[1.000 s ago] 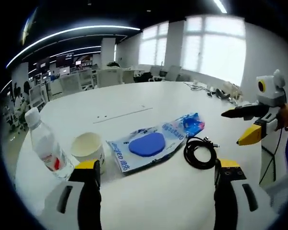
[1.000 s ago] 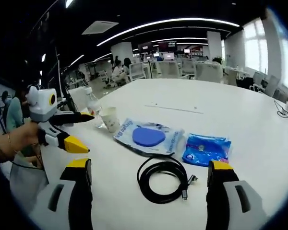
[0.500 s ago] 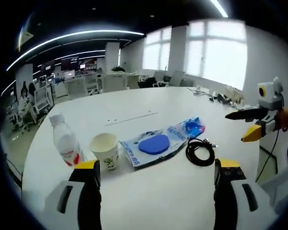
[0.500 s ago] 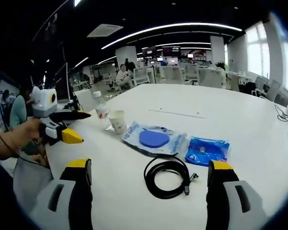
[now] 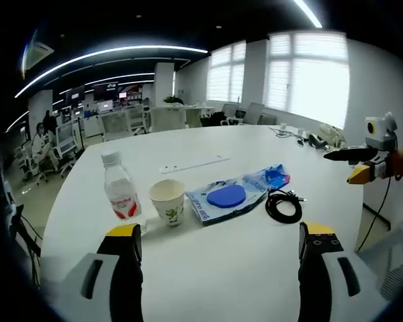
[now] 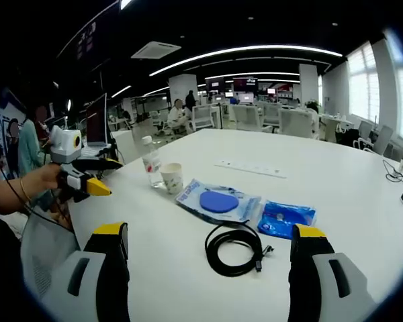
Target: Arrange the tabletop items into an orderly group along one side of the table until the central work area is clear of visible clutter.
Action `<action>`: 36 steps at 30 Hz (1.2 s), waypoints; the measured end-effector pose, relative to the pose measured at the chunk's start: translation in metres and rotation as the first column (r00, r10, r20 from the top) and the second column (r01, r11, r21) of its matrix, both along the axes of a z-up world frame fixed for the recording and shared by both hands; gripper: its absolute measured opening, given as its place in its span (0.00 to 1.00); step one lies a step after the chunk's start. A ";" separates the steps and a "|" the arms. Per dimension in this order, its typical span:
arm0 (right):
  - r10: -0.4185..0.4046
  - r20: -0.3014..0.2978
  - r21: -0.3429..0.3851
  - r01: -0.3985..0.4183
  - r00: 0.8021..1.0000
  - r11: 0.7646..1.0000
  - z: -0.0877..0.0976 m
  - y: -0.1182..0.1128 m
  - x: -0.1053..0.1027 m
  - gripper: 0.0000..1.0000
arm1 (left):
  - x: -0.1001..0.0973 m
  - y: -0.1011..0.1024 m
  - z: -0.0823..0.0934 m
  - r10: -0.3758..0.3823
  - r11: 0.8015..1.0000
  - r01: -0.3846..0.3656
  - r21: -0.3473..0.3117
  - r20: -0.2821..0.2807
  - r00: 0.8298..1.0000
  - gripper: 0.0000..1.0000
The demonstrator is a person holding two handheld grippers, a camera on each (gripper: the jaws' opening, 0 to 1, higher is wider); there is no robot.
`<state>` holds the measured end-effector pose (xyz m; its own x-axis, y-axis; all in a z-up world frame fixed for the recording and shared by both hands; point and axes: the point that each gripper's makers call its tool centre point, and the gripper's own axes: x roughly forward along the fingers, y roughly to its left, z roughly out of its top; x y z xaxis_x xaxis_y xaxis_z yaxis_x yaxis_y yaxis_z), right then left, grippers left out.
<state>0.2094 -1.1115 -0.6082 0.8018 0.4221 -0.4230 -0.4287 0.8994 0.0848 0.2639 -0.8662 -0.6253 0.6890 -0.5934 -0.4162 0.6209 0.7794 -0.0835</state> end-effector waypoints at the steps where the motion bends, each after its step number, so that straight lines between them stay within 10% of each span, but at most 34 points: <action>1: -0.001 0.001 -0.002 0.001 1.000 1.000 0.000 -0.001 -0.001 1.00 | -0.002 0.002 -0.001 -0.001 1.000 0.001 0.004 0.002 1.000 0.95; 36: 0.005 0.057 0.019 -0.006 0.998 1.000 -0.010 -0.001 -0.063 0.99 | -0.062 0.054 0.010 0.029 1.000 -0.030 0.004 0.075 0.997 0.92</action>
